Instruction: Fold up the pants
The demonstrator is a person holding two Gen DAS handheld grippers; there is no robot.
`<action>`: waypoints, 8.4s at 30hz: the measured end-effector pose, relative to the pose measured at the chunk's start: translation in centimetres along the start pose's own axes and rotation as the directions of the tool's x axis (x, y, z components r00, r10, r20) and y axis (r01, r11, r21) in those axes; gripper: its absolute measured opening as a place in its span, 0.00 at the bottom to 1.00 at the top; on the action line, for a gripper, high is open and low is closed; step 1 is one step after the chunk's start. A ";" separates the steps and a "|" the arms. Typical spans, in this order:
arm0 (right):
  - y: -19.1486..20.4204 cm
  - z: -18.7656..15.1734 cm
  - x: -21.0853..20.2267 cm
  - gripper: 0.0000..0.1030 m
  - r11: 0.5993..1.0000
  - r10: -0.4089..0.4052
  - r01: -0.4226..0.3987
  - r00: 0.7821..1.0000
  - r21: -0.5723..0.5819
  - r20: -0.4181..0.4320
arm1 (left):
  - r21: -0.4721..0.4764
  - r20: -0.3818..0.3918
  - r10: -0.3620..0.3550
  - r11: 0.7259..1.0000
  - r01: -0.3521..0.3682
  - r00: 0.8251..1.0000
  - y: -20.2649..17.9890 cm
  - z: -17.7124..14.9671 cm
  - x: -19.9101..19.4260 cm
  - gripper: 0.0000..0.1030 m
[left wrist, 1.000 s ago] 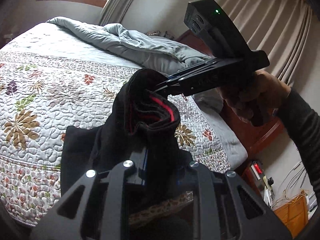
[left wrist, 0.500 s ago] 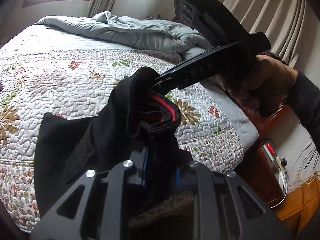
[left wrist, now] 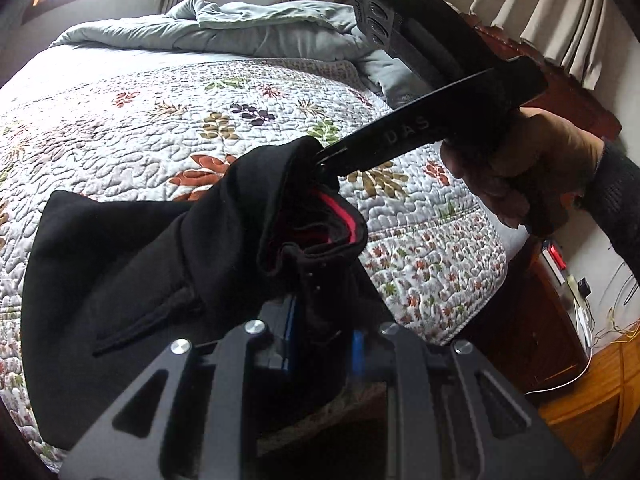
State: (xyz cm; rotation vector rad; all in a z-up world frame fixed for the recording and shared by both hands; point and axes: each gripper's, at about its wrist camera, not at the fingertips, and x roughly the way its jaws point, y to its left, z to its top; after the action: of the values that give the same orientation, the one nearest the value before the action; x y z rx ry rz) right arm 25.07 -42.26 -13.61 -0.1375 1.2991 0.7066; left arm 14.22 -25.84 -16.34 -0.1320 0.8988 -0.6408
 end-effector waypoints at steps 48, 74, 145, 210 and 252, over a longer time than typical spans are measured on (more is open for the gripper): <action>2.9 -9.1 -1.0 0.15 0.791 0.068 -0.327 0.887 0.517 0.457 | -0.458 0.110 -0.340 0.817 0.351 0.934 20.8 -3.7 -7.1 0.80; -0.5 -6.4 -1.8 0.44 0.752 0.043 -0.402 0.821 0.522 0.570 | -0.424 0.102 -0.474 0.775 0.469 0.875 22.4 5.0 -3.7 0.87; -3.8 -11.8 6.4 0.89 0.658 0.233 -0.419 0.904 0.627 0.359 | -0.592 -0.178 -0.584 0.706 0.388 0.792 27.1 -0.9 0.9 0.93; 10.6 29.8 18.7 0.30 0.879 0.216 -0.298 0.945 0.373 0.246 | -0.647 -0.164 -0.172 0.762 0.025 0.971 56.1 9.3 -8.5 0.31; 10.8 23.9 16.3 0.19 0.820 0.255 -0.418 0.878 0.391 0.404 | -0.459 0.062 -0.171 0.870 0.180 0.983 47.5 8.0 -14.3 0.82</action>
State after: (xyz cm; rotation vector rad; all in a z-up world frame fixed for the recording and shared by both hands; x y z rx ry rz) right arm 40.52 -15.98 -18.34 0.6104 1.1350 0.6607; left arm 35.86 19.47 -18.90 -0.6572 1.0167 -0.5811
